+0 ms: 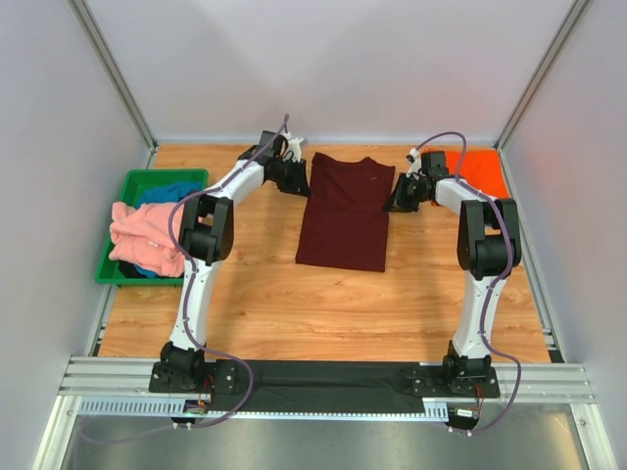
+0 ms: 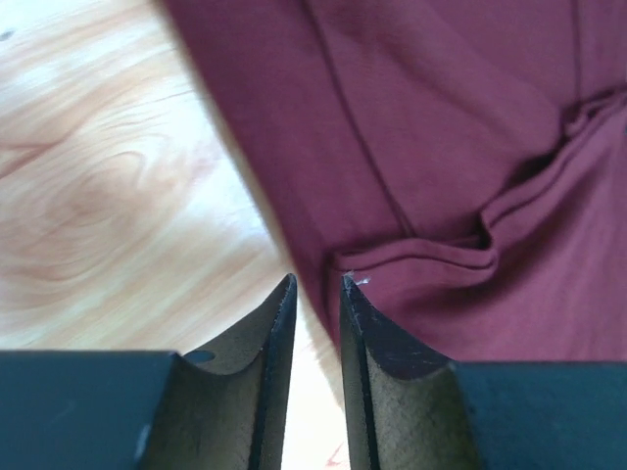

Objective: Fold and stack the t-shirts
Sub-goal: Fold the tshirt

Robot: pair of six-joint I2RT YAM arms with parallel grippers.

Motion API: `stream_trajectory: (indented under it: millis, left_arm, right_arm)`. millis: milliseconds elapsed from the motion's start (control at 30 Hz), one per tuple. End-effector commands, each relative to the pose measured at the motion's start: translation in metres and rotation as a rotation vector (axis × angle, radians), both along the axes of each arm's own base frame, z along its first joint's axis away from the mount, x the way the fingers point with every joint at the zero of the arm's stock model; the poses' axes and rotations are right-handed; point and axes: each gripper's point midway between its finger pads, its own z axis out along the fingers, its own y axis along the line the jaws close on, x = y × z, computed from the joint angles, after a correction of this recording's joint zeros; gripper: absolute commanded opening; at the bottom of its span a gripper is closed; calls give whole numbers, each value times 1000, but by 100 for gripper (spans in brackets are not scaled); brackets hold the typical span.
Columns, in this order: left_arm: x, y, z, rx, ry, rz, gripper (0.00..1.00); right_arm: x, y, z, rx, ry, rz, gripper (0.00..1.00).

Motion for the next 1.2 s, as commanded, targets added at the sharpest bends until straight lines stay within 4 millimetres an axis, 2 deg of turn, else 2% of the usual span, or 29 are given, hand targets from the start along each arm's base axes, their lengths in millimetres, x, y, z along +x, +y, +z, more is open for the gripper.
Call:
stream_trajectory:
  millis: [0, 300, 767, 800, 833, 900, 933, 1033, 1100, 1133, 1167]
  left_arm:
    - [4, -15, 42, -67, -114, -102, 32]
    - [5, -14, 33, -45, -112, -109, 34]
    - [1, -30, 20, -43, -97, -146, 35]
    - [1, -30, 19, -41, -97, -146, 34]
    - [0, -29, 18, -39, -94, -142, 28]
    - [1, -29, 18, -39, -96, -135, 23]
    - [1, -29, 17, -41, -92, -132, 17]
    - [2, -28, 20, -35, -99, -127, 12]
    - [2, -26, 21, -21, -103, -128, 14]
    - [-1, -24, 19, -13, -97, -128, 21]
    - [2, -22, 27, -6, -127, -120, 24]
  right_arm:
    - [10, 0, 7, 21, -47, -1, 0]
    - [11, 1, 4, 26, -39, -1, 0]
    - [12, -5, 4, 27, -38, -12, 0]
    - [12, -5, 4, 29, -37, -13, 0]
    - [13, -5, 4, 29, -39, -14, 0]
    - [13, -5, 2, 28, -36, -11, 0]
    - [13, -6, 2, 28, -35, -15, 0]
    - [15, -6, 2, 32, -36, -16, 0]
    - [15, -5, 1, 33, -35, -14, 0]
    - [15, -6, 2, 35, -34, -16, 0]
    - [14, -5, 0, 35, -30, -13, 0]
